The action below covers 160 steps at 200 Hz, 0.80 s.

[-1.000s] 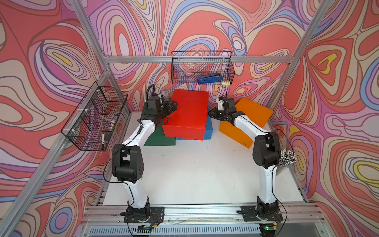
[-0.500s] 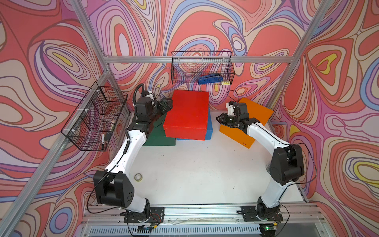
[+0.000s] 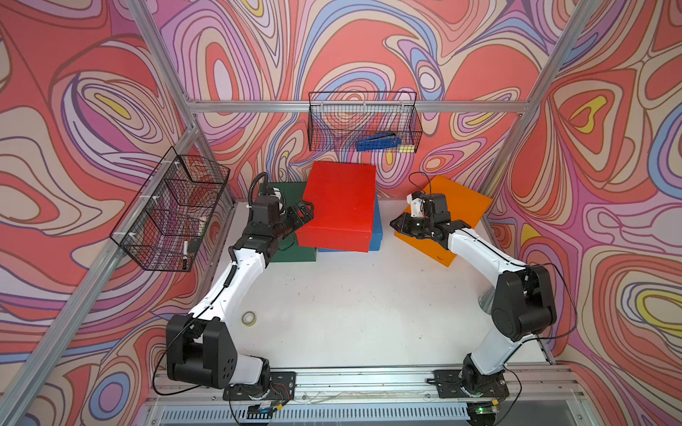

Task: Stack the shoeboxes
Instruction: Place the shoebox at the shoebox.

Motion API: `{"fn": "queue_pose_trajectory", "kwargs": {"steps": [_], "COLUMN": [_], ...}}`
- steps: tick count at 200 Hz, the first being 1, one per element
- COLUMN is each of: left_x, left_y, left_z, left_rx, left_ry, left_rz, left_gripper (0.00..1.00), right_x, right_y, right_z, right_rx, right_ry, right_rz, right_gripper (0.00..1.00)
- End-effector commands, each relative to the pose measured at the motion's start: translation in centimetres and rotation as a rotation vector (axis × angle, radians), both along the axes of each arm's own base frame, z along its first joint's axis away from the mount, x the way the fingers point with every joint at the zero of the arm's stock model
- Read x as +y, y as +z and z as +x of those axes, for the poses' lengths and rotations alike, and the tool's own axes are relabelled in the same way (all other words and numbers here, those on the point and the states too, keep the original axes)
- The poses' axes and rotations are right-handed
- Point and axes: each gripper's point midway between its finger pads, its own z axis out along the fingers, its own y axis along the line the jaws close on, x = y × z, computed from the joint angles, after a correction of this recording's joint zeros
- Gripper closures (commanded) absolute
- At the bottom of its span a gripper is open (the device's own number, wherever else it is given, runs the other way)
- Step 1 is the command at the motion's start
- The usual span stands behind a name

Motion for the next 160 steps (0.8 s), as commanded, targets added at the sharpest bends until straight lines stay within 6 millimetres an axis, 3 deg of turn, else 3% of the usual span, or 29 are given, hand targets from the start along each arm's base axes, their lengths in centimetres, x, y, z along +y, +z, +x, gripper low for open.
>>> {"fn": "queue_pose_trajectory", "kwargs": {"steps": [1, 8, 11, 24, 105, 136, 160], "left_x": [-2.2, -2.6, -2.8, -3.4, -5.1, -5.2, -3.7], "left_y": [0.2, 0.2, 0.1, 0.2, 1.9, 2.9, 3.7], "left_z": [1.0, 1.3, 1.4, 2.0, 4.3, 3.1, 0.9], "left_rx": [-0.008, -0.009, -0.009, -0.012, -0.051, -0.065, -0.078], "left_ry": [-0.054, -0.061, -0.063, -0.076, -0.117, -0.137, -0.108], "left_rz": [-0.038, -0.042, -0.044, -0.049, -0.065, -0.05, 0.016], "left_gripper": [0.0, 0.0, 0.0, 0.0, 0.0, 0.0, 0.0], "right_x": [0.7, 0.7, 0.8, 0.7, 1.2, 1.0, 0.5], "right_y": [-0.7, -0.3, -1.5, -2.1, -3.5, -3.0, -2.4], "right_z": [0.4, 0.6, 0.8, 1.2, 2.7, 2.4, 1.7], "right_rx": [0.005, -0.003, 0.021, 0.031, 0.054, 0.048, 0.039], "right_ry": [0.029, 0.029, 0.029, 0.019, 0.028, 0.023, 0.018], "right_rz": [0.012, 0.014, 0.009, -0.001, 0.009, 0.014, 0.013], "right_gripper": [0.8, 0.8, 0.8, 0.8, 0.8, 0.8, 0.79]}}
